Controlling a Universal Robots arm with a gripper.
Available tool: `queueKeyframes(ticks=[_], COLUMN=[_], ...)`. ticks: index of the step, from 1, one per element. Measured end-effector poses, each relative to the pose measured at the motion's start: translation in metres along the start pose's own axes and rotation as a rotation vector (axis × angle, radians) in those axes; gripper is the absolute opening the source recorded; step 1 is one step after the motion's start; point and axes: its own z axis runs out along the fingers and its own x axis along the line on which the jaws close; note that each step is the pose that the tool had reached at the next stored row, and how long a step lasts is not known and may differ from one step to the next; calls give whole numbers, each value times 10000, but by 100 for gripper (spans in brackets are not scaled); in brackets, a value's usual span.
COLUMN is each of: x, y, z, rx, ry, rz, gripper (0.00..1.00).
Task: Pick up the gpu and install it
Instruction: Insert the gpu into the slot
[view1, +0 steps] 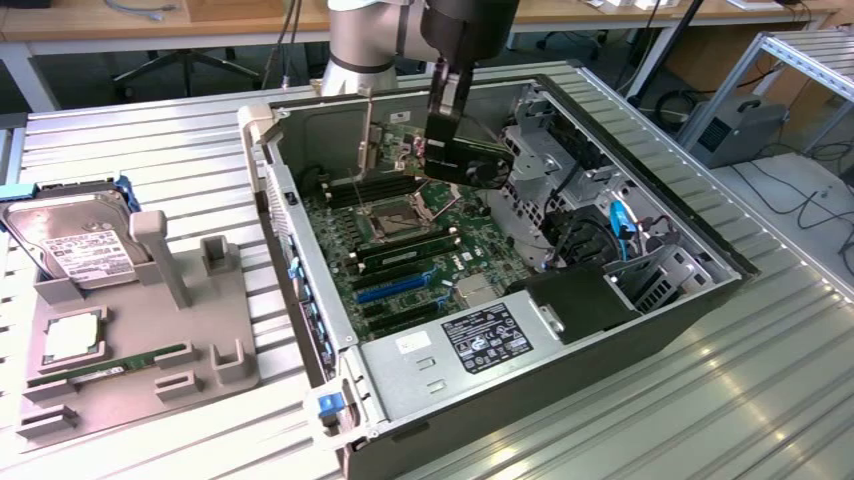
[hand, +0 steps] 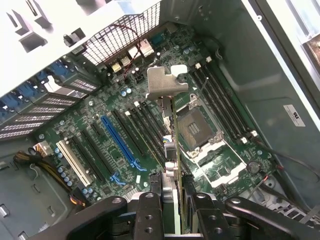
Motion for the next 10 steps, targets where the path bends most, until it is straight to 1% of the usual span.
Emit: queueKeyframes(ticks=[10], x=[0], y=[0], z=[3], rx=[-8], ry=[7], rz=[-295], gripper=[28])
